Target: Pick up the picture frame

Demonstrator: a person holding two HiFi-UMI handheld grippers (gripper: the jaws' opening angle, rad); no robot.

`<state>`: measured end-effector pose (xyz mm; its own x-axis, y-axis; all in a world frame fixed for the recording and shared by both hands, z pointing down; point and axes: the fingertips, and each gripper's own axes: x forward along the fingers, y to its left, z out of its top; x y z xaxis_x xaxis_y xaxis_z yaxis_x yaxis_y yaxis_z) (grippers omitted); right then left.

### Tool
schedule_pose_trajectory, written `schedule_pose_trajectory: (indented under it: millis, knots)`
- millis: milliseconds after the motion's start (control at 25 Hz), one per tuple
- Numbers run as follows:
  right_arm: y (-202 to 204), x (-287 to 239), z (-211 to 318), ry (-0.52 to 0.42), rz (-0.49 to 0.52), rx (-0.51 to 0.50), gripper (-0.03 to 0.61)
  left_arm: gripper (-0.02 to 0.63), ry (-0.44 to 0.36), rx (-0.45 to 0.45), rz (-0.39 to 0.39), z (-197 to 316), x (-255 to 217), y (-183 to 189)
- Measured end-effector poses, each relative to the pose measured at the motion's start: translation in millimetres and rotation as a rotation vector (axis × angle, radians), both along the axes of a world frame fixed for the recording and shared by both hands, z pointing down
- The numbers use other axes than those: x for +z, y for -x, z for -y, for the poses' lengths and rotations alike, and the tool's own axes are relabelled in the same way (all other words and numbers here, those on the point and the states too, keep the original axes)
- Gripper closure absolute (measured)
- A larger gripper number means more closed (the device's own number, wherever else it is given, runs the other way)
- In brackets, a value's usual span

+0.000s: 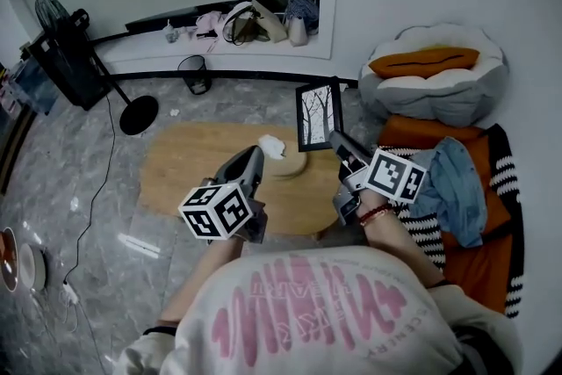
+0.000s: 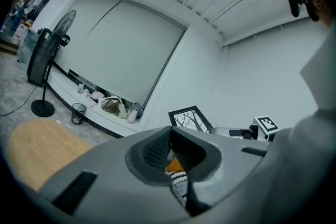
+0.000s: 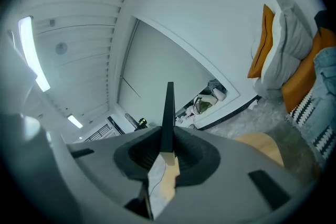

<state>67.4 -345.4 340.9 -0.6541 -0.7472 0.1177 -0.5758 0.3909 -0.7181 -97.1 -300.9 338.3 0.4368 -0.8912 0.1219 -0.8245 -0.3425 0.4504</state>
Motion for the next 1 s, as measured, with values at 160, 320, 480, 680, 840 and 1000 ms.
schedule_pose_trajectory:
  millis: [160,320,480,680,840,1000]
  knots:
    - [23.1,10.0,-23.5,0.033,-0.012,0.025,0.503,0.611,0.007,0.042,0.009,-9.9,-2.8,18.7]
    - [41.6,17.3,-43.4,0.046,-0.033,0.055,0.503,0.611,0.002,0.080,0.002,-20.7,-2.7,35.6]
    - [52.4,23.8,-60.1,0.061,-0.060,0.093,0.503,0.612,0.020,0.117,-0.001,-35.4,4.3,47.8]
    - [65.4,40.6,-79.3,0.103,-0.095,0.131,0.503,0.612,0.046,0.129,-0.006,-44.1,12.8,69.6]
    - [72.8,51.0,-93.1,0.125,-0.121,0.156,0.503,0.612,0.058,0.142,-0.008,-55.0,20.4,83.0]
    - [76.3,58.3,-100.5,0.140,-0.126,0.183,0.503,0.611,0.069,0.158,-0.011,-64.3,26.7,91.8]
